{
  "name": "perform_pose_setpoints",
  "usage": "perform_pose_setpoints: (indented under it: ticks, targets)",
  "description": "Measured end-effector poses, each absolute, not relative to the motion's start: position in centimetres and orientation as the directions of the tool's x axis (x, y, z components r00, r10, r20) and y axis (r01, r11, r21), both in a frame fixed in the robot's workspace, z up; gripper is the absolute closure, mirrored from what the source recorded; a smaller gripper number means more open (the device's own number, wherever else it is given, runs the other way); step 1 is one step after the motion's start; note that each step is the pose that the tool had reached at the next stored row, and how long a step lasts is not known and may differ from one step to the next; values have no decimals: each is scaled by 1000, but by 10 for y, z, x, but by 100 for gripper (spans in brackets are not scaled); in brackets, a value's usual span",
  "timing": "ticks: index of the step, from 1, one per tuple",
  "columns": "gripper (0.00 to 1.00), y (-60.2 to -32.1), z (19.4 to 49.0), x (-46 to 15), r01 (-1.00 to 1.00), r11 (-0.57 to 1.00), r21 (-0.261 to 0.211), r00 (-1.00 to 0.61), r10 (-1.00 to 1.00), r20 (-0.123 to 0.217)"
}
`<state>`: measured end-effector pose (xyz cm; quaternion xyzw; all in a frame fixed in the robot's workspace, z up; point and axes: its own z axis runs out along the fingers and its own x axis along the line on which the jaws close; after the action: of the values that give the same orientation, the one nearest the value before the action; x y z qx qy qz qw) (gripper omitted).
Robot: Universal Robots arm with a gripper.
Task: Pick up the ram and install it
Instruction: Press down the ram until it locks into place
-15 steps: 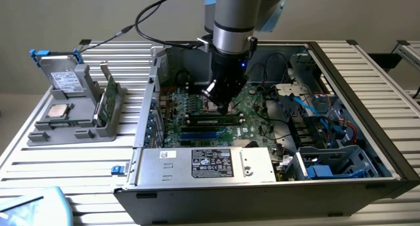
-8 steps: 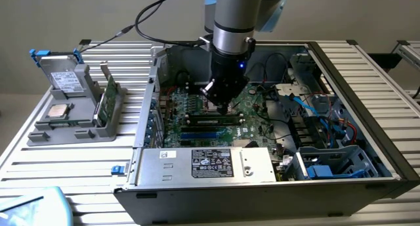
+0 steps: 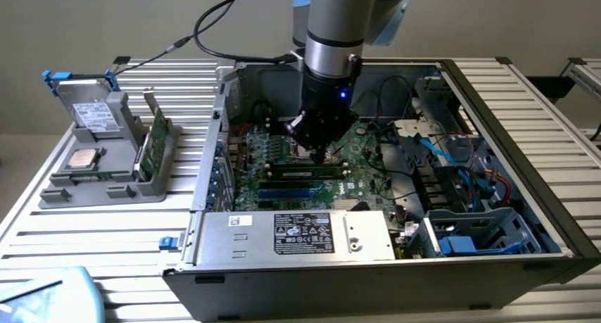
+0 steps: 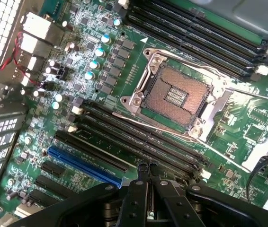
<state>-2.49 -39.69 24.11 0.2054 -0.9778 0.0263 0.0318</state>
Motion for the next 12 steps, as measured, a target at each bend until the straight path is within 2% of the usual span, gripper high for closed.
perform_pose_setpoints:
  ticks: [12]
  targets:
    - [89,-397,241,-25,-241,970,-38,-968,-238,73]
